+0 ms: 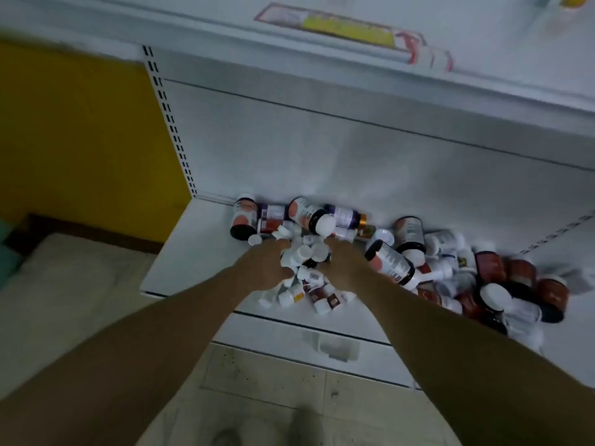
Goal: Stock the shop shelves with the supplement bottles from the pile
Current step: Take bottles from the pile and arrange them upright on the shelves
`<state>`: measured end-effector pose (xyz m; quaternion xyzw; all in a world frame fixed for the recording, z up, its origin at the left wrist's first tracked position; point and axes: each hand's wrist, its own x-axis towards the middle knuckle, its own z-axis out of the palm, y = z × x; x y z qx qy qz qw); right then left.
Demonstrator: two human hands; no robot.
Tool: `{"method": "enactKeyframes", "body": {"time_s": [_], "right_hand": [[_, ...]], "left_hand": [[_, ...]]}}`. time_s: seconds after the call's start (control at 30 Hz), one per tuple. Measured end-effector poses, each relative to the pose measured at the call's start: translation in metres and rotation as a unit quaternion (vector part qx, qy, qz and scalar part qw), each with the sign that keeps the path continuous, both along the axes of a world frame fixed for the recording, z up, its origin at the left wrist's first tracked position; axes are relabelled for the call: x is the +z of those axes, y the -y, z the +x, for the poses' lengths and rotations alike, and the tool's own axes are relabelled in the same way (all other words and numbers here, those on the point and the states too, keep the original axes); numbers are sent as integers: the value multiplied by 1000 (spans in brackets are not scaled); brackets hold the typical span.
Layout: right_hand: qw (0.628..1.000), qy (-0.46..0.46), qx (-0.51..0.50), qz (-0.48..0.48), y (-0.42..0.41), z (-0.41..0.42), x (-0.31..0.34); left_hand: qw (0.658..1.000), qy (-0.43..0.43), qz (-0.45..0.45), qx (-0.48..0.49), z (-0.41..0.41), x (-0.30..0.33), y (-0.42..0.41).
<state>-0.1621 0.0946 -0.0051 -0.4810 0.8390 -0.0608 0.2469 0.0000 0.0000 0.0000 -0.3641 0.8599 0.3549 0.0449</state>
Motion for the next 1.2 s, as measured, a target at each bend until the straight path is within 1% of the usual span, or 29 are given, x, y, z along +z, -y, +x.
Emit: {"method": "enactKeyframes", "body": {"time_s": [0.17,0.27,0.33,0.4,0.47,0.53,0.57,0.6,0.63,0.67,0.7,0.77,0.8,0.83,0.9,0.97,1.0,1.03,1.07,1.13,1.17,1.2], "right_hand": [[996,-40,72,37,10,-14,-11],[995,-56,81,-3,17,-19,-16],[996,-52,70,-23,20,-21,-19],[996,-44,70,-38,21,-22,-21],[994,-40,77,-63,19,-22,-21],[990,9,39,-133,15,-23,-15],[982,52,-6,-179,12,-22,-9],[967,97,-60,-228,11,-21,0],[946,140,-114,-269,9,-20,9],[922,184,-163,-299,6,-17,19],[896,228,-208,-321,4,-12,29],[840,314,-278,-344,0,0,51],[811,355,-304,-352,-3,8,63],[786,391,-322,-356,-6,16,75],[747,447,-331,-365,-10,31,98],[713,495,-331,-369,-17,48,119],[697,518,-329,-371,-21,56,128],[676,542,-328,-375,-26,64,136],[652,567,-328,-382,-31,70,145],[604,616,-320,-391,-43,82,162],[587,640,-310,-387,-49,88,171],[579,655,-295,-387,-54,94,181]], "left_hand": [[999,-4,-26,-31,-41,-19,1],[998,-17,-50,-33,-52,-29,6],[998,-29,-62,-16,-56,-34,8],[998,-49,-38,25,-59,-34,10],[992,-81,5,94,-57,-31,15],[970,-122,68,200,-49,-21,21],[943,-164,126,260,-45,-14,22],[901,-215,202,318,-39,-3,21],[846,-269,282,364,-33,9,17],[792,-312,353,389,-27,20,12],[749,-346,404,395,-19,31,7],[685,-398,469,389,-6,45,0],[664,-413,490,385,1,53,-2],[650,-418,504,385,8,61,-3],[633,-423,525,380,20,77,-6],[616,-438,554,349,32,95,-10],[614,-445,565,325,37,105,-13],[620,-448,570,299,42,116,-16],[635,-451,564,274,47,126,-20],[676,-462,522,237,57,144,-29],[701,-467,492,221,61,151,-33],[728,-467,459,203,66,157,-36]]}}
